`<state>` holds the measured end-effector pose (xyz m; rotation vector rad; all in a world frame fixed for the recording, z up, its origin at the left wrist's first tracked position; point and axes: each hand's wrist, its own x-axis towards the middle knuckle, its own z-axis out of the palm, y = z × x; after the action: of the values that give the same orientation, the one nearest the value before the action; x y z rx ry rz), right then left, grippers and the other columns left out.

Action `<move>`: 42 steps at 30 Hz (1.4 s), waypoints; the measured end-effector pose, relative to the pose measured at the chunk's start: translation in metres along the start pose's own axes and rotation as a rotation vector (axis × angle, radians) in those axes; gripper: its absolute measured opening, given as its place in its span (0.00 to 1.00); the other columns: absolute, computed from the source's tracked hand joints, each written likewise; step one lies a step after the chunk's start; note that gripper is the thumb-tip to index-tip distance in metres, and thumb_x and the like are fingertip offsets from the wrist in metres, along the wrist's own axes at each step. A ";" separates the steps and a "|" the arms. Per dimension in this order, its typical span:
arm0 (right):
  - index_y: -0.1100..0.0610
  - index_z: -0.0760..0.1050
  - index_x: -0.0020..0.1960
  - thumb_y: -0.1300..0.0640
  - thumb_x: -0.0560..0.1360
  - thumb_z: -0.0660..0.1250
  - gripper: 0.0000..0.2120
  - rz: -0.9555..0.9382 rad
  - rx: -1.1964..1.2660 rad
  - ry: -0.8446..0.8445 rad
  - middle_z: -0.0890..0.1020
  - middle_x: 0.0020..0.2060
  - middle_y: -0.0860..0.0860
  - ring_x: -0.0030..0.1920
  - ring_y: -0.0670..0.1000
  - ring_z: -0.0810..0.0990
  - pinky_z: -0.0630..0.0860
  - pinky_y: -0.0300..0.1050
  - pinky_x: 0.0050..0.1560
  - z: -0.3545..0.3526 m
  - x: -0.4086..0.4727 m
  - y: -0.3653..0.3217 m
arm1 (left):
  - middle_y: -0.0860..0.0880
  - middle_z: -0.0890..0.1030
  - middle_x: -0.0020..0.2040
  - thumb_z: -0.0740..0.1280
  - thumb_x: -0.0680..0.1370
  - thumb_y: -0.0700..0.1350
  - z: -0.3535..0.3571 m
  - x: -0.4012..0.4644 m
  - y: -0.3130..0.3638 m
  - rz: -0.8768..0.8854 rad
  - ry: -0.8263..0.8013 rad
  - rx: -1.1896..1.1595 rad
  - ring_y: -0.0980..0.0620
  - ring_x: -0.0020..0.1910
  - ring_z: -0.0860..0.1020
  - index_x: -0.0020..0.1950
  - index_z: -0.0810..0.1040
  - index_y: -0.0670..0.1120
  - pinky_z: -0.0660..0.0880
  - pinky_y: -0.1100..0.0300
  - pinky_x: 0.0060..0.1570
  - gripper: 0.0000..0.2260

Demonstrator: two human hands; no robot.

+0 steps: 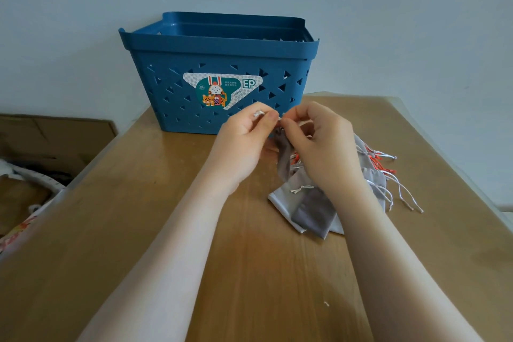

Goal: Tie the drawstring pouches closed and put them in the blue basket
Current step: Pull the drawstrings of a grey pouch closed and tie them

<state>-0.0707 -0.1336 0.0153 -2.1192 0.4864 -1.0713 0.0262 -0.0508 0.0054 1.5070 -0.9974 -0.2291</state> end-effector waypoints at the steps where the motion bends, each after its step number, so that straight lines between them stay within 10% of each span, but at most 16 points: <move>1: 0.51 0.74 0.38 0.60 0.74 0.67 0.07 0.020 0.003 0.009 0.80 0.36 0.50 0.36 0.49 0.79 0.74 0.38 0.39 0.001 0.000 0.000 | 0.55 0.78 0.35 0.61 0.79 0.50 0.002 0.000 -0.001 0.011 0.013 0.044 0.51 0.40 0.77 0.40 0.76 0.54 0.75 0.48 0.46 0.09; 13: 0.50 0.71 0.34 0.57 0.66 0.65 0.04 0.211 0.171 0.043 0.78 0.30 0.46 0.33 0.53 0.78 0.79 0.52 0.40 0.005 -0.002 -0.004 | 0.54 0.74 0.29 0.56 0.78 0.50 0.022 -0.006 0.002 0.138 0.160 0.150 0.61 0.31 0.72 0.37 0.67 0.56 0.66 0.68 0.33 0.09; 16: 0.52 0.70 0.35 0.58 0.65 0.64 0.03 0.230 0.225 0.050 0.79 0.32 0.50 0.35 0.56 0.81 0.79 0.59 0.40 0.005 -0.002 -0.003 | 0.57 0.74 0.30 0.57 0.75 0.55 0.017 -0.001 -0.004 0.056 0.145 0.039 0.55 0.33 0.72 0.36 0.69 0.53 0.71 0.55 0.40 0.10; 24: 0.53 0.73 0.53 0.65 0.74 0.63 0.11 0.159 0.227 -0.138 0.78 0.36 0.45 0.34 0.57 0.80 0.80 0.56 0.38 -0.001 0.000 0.003 | 0.54 0.68 0.30 0.58 0.81 0.45 0.012 -0.003 -0.001 0.017 0.133 0.138 0.60 0.30 0.66 0.35 0.66 0.49 0.62 0.62 0.33 0.15; 29: 0.52 0.76 0.46 0.62 0.72 0.70 0.07 -0.010 0.119 -0.107 0.80 0.39 0.42 0.40 0.40 0.78 0.74 0.32 0.40 -0.006 0.001 -0.002 | 0.52 0.70 0.34 0.60 0.81 0.46 0.010 -0.002 0.002 0.036 0.120 0.166 0.60 0.33 0.67 0.36 0.70 0.48 0.62 0.66 0.33 0.13; 42: 0.49 0.73 0.41 0.67 0.70 0.69 0.13 0.039 0.174 0.115 0.78 0.34 0.42 0.34 0.39 0.74 0.71 0.31 0.39 -0.005 0.001 -0.003 | 0.49 0.81 0.39 0.64 0.79 0.44 0.004 -0.004 0.010 -0.172 -0.028 -0.222 0.51 0.42 0.78 0.42 0.80 0.47 0.75 0.51 0.52 0.08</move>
<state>-0.0739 -0.1346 0.0201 -1.8971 0.4693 -1.1738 0.0168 -0.0491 0.0117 1.3885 -0.8347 -0.4695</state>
